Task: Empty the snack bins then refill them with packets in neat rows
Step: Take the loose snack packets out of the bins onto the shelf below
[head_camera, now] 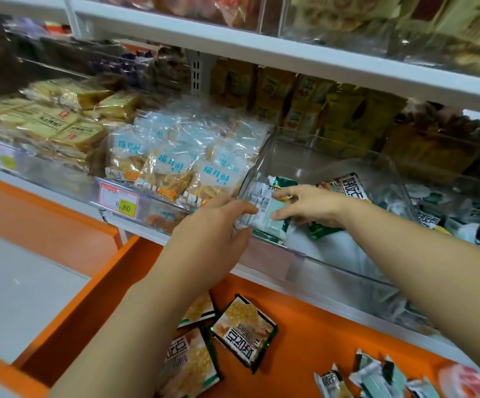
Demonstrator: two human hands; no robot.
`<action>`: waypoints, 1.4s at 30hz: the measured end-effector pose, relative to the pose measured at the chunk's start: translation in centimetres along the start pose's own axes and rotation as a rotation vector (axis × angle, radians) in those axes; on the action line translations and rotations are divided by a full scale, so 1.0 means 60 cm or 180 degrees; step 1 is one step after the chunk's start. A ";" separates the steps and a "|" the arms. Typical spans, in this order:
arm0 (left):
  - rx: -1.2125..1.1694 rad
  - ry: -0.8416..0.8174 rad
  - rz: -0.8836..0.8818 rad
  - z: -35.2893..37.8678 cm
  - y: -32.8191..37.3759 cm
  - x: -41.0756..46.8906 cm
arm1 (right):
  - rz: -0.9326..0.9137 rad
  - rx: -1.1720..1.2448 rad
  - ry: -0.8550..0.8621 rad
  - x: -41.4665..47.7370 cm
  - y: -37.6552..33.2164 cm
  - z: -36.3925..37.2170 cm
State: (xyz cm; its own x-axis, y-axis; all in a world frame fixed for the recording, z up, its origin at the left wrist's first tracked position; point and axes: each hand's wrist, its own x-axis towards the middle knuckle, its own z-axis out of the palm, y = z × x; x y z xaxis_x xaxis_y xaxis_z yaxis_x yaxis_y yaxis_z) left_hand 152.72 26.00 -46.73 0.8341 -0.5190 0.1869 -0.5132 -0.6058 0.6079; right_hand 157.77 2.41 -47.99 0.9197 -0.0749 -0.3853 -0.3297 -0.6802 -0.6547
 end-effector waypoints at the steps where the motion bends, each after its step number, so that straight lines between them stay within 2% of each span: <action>1: -0.0012 0.0015 0.0006 -0.001 -0.001 0.001 | 0.0073 -0.0097 -0.0083 0.002 -0.003 0.000; 10: 0.0012 0.0041 0.0030 0.001 -0.005 0.006 | 0.0411 -0.0355 -0.0458 0.013 -0.009 0.005; 16: 0.0072 0.0037 0.0032 0.002 -0.008 0.007 | 0.0130 -0.0269 -0.0407 0.003 -0.006 0.023; 20: 0.0171 0.0057 0.0060 0.005 -0.008 0.008 | -0.0408 -0.0459 0.0009 -0.005 -0.007 0.038; 24: 0.0180 0.0067 0.0082 0.004 -0.008 0.010 | -0.0673 -0.0757 0.0396 -0.019 -0.012 0.045; 29: 0.0344 0.0233 0.0245 0.006 -0.009 0.011 | -0.0966 -0.1557 0.1370 -0.080 -0.022 0.011; 34: 0.0409 0.0721 0.0889 0.030 0.017 0.004 | -0.1009 -0.1351 0.1867 -0.227 -0.010 -0.021; 38: 0.0754 0.0655 0.1306 0.086 0.055 -0.028 | -0.0859 -0.1275 0.1631 -0.363 0.052 -0.001; 42: 0.1209 -0.0047 0.0959 0.147 0.069 -0.063 | -0.0245 -0.1272 0.1027 -0.438 0.174 0.058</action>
State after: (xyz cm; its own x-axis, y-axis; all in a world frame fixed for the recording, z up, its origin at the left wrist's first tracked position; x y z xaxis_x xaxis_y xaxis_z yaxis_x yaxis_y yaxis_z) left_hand 145.66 20.10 -51.71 0.6354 -0.7121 0.2986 -0.7713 -0.6031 0.2031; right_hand 129.43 -0.20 -46.99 0.9778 -0.1918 -0.0846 -0.2094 -0.9132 -0.3496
